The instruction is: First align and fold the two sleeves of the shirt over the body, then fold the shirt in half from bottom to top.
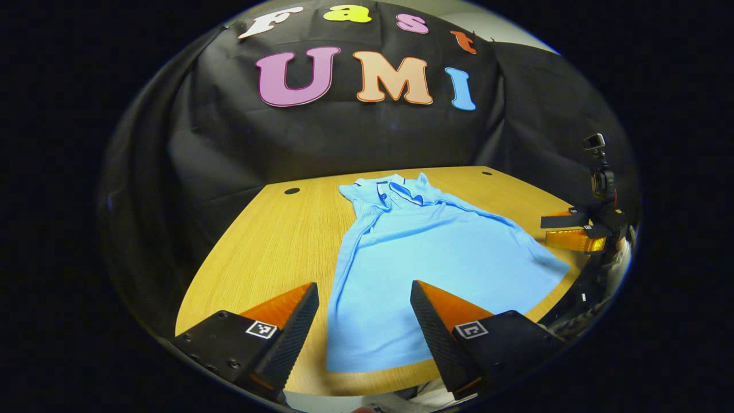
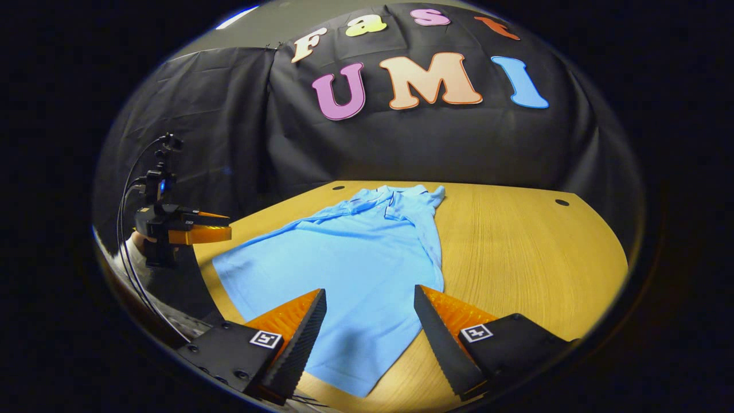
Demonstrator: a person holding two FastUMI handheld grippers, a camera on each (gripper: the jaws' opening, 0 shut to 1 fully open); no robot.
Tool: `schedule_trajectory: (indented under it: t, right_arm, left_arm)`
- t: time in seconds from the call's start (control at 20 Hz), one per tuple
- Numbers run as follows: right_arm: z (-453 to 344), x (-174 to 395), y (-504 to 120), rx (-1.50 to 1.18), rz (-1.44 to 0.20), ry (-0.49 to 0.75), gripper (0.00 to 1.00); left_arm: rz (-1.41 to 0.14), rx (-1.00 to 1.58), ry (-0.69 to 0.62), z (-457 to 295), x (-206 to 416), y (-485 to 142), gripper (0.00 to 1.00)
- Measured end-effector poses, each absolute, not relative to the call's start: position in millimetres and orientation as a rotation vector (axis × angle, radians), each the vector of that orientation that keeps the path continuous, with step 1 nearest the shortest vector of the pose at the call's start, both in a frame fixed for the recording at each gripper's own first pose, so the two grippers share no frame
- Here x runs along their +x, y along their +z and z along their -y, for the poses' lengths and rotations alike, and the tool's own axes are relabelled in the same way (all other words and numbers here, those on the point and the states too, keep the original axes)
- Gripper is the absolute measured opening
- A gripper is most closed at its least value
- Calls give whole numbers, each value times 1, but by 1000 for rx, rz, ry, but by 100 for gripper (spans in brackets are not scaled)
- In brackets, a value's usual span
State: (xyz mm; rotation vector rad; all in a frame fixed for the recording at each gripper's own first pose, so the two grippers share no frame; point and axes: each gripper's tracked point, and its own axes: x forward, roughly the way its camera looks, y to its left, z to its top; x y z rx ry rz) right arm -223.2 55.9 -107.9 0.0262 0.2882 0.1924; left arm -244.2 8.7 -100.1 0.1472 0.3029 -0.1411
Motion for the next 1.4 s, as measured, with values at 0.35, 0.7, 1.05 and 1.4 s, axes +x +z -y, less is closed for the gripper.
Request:
schedule_trajectory:
  t: [0.35, 0.7, 1.05, 1.4]
  right_arm:
    - [-68, -249, -134, -32, -320, 192, 97]
    - [-70, -249, -147, -59, -322, 165, 92]
    - [-87, -240, -151, -56, -310, 231, 64]
    - [-95, -235, -152, -23, -311, 249, 8]
  left_arm:
    - [-362, 115, -132, -8, -264, -146, 96]
    - [-366, 105, -117, -9, -265, -158, 97]
    - [-358, 90, -168, 8, -257, -159, 54]
    - [-329, 125, -182, 16, -250, -159, 0]
